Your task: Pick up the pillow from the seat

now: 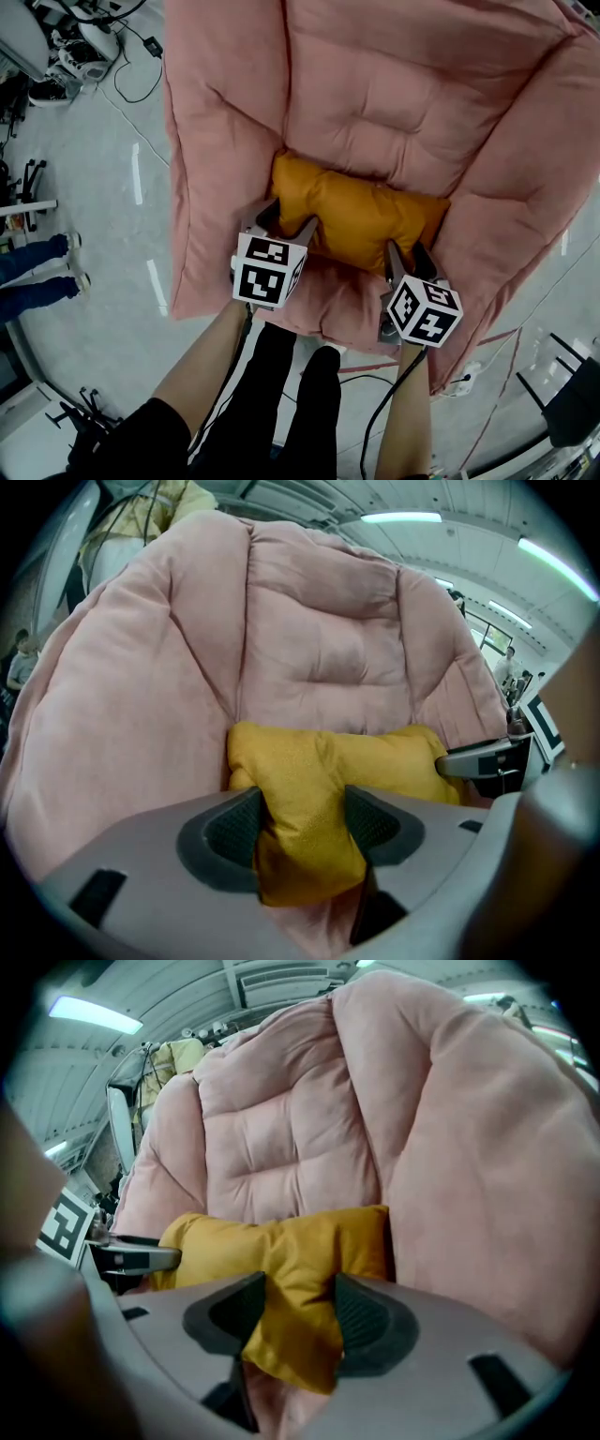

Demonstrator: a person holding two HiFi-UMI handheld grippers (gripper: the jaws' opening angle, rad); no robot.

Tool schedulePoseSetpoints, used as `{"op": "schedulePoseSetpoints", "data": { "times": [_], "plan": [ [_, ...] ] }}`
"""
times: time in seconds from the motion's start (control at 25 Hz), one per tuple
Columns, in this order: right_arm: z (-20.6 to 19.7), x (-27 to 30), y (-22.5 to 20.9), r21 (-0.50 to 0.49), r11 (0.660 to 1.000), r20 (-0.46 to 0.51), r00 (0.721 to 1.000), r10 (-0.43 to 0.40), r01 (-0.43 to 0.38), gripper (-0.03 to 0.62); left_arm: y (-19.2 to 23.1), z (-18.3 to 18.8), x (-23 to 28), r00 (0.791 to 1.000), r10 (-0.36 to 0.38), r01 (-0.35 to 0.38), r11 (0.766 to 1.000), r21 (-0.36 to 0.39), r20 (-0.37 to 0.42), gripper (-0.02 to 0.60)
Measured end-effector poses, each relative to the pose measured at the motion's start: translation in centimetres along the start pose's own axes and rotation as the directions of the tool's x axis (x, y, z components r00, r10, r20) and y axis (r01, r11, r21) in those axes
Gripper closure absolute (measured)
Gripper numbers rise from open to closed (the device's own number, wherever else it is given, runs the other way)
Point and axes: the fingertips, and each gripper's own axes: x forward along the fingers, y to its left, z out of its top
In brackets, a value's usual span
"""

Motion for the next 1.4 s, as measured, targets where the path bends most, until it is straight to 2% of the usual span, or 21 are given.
{"op": "schedulePoseSetpoints", "data": {
  "times": [0.28,0.6,1.12,1.4],
  "plan": [
    [-0.2,-0.5,-0.3,-0.015,1.000,-0.003,1.000,-0.018,0.018,0.429,-0.7,-0.2,-0.3,1.000,-0.013,0.013,1.000,-0.003,-0.016,0.371],
    [0.1,-1.2,-0.4,-0.044,0.998,0.037,0.998,-0.045,0.047,0.485,-1.3,0.4,-1.1,0.999,-0.024,0.024,1.000,0.002,0.049,0.426],
    [0.2,-2.9,-0.2,-0.075,0.994,0.076,0.995,-0.072,0.077,0.517,-2.1,1.0,-3.4,0.988,-0.039,0.036,0.999,0.025,0.152,0.451],
    [0.6,-4.0,-0.2,-0.054,0.995,0.111,0.991,-0.078,0.084,0.517,-2.5,2.3,-4.7,0.978,-0.040,0.028,0.998,0.059,0.204,0.453]
  ]
}}
